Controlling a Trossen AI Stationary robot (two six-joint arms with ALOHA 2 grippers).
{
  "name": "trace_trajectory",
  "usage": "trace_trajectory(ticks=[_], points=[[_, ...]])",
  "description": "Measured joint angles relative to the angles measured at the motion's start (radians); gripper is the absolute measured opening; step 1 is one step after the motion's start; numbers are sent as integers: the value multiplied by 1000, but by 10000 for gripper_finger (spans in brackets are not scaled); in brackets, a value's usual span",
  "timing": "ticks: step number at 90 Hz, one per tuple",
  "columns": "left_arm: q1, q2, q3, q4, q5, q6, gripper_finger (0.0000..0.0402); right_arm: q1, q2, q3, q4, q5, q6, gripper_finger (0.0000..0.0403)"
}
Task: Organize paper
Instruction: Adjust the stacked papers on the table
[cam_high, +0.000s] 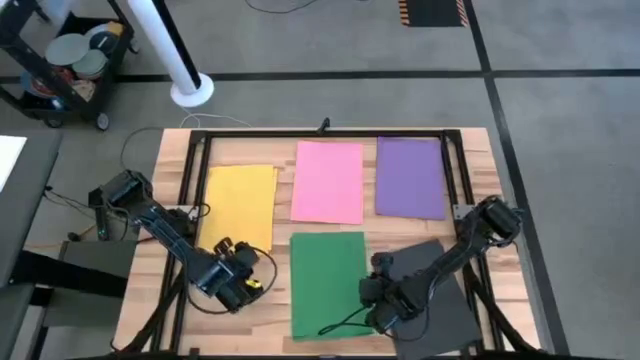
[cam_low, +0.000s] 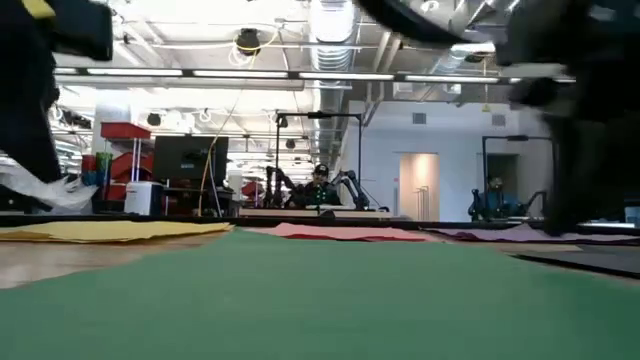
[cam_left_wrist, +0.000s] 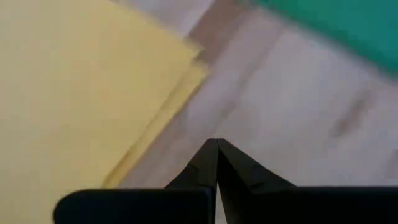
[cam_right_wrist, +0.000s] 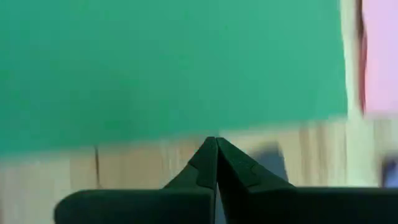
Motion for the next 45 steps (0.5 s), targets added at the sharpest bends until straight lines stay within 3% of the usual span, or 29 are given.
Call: trace_trajectory(ticks=[16,31,45], points=[[-22,-1,15,1,-20,5,0,92,-47,-21,-198,-120,199,0],[-23,0,15,4,-51,3,0,115,-70,-122,-66,-260,226,0],[-23,0,15,3,-53,11,0,104,-78,-176,-9,-277,271,0]])
